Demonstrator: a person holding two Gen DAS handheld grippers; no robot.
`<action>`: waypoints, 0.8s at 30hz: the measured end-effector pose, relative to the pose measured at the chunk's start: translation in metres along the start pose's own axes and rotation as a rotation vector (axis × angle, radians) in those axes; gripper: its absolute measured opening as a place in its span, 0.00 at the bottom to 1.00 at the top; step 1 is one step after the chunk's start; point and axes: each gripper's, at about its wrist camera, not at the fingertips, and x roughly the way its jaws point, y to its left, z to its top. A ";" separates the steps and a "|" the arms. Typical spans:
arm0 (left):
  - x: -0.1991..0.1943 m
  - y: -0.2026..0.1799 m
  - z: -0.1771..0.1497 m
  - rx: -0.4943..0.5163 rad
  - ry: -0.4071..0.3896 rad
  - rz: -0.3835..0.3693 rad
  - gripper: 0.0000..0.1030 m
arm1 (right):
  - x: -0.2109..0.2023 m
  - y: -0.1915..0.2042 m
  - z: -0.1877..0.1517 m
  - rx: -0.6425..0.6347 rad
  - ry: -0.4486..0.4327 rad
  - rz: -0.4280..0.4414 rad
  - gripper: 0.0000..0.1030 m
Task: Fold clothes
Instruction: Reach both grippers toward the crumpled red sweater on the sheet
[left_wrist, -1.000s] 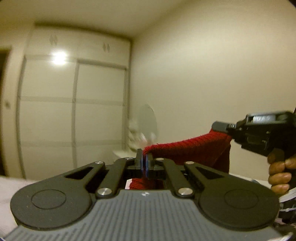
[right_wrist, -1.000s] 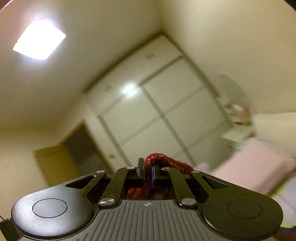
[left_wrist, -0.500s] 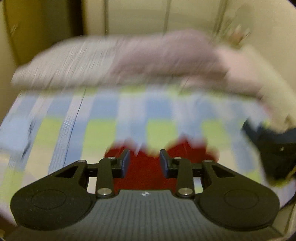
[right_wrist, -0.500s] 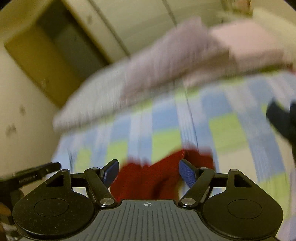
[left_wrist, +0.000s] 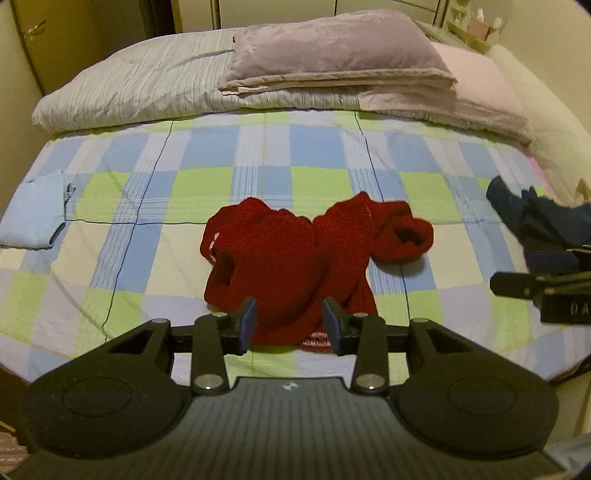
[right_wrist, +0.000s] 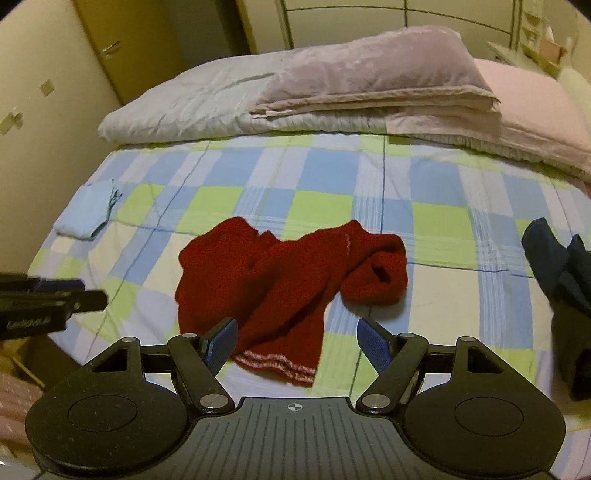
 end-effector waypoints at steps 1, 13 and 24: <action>-0.004 -0.006 -0.004 0.005 -0.001 0.013 0.34 | -0.003 -0.002 -0.006 -0.004 0.006 0.009 0.73; -0.044 -0.067 -0.068 -0.017 0.010 0.080 0.37 | -0.056 -0.035 -0.083 0.009 0.016 0.044 0.73; -0.061 -0.075 -0.108 -0.061 0.026 0.114 0.38 | -0.082 -0.047 -0.119 -0.004 -0.020 0.060 0.73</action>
